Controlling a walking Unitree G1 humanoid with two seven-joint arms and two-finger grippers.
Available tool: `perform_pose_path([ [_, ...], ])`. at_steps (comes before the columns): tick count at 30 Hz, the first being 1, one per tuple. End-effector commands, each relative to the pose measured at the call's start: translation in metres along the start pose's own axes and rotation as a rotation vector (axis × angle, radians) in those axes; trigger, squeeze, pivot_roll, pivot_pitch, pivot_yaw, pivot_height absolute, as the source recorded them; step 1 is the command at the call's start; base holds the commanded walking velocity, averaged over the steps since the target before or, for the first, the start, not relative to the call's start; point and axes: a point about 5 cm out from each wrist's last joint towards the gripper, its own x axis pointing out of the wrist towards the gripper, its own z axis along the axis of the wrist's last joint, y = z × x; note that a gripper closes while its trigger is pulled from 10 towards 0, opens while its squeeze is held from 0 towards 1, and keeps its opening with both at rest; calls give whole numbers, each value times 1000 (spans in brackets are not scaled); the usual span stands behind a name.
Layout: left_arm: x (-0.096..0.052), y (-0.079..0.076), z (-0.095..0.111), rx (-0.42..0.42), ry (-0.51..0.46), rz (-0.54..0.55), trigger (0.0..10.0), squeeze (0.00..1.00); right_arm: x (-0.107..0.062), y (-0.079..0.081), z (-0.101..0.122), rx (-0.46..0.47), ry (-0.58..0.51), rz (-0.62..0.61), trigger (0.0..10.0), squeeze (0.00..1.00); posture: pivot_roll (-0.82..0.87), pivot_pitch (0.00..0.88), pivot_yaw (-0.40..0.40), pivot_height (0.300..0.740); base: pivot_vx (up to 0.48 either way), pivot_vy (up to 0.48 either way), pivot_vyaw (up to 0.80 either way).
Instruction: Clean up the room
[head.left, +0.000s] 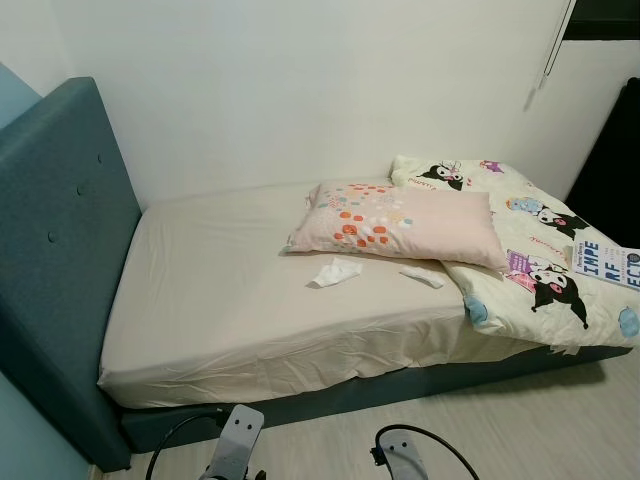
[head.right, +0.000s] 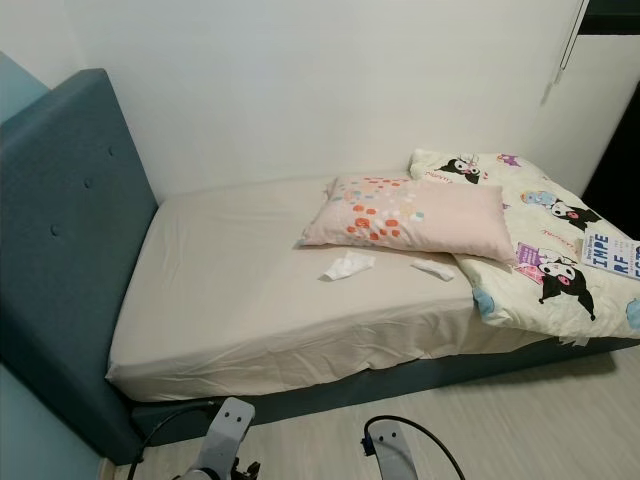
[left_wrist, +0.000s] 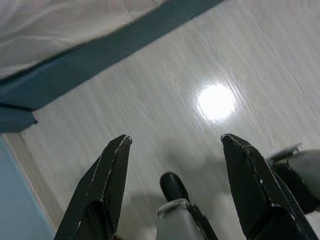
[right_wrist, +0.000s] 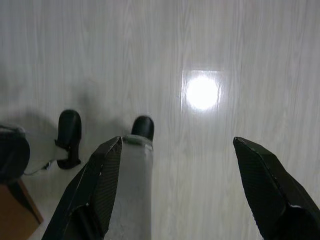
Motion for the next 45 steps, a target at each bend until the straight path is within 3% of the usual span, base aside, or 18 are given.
perform_pose_path([
  [1, 0, 4, 4, -6, -31, 16, 10000, 0, 0, 1, 3, -2, -25, -2, 10000, 0, -48, 27, 2, 740, 0, 0, 0],
  [6, -3, 20, 12, -24, -115, 104, 10000, 0, -1, 0, 15, 39, -141, -26, 10000, 0, -68, 35, -1, 740, 0, 0, 0],
  [13, -5, 30, 18, -20, -175, 152, 10000, 0, -4, -3, 32, 88, -273, -45, 10000, 0, -63, 28, 7, 740, 0, 0, 0],
  [17, -6, 31, 23, -5, -217, 162, 10000, 0, -6, -4, 41, 89, -342, -32, 10000, 0, -60, 23, 8, 740, 0, 0, 0],
  [24, -9, 28, 29, 4, -292, 152, 10000, 0, -13, -15, 58, 177, -483, -64, 10000, 0, -59, 8, -2, 740, 0, 0, 0],
  [26, -9, 28, 29, 4, -292, 152, 10000, 0, -13, -15, 58, 177, -483, -64, 10000, 0, -59, 8, -2, 740, 0, 0, 0],
  [29, -11, 29, 30, -7, -311, 162, 10000, 0, -21, -8, 72, 166, -602, 1, 10000, 0, -56, 0, 4, 740, 0, 0, 0],
  [32, -11, 29, 30, -5, -312, 162, 10000, 0, -22, -7, 75, 152, -621, 0, 10000, 0, -56, 0, 3, 740, 0, 0, 0],
  [35, -12, 30, 29, 1, -317, 172, 10000, 0, -22, -13, 75, 98, -624, -102, 10000, 0, -49, 0, 2, 740, 0, 0, 0],
  [45, -17, 38, 16, -19, -297, 213, 10000, 0, -21, -7, 60, 91, -598, -97, 10000, 0, -24, 0, -18, 740, 0, 0, 0],
])
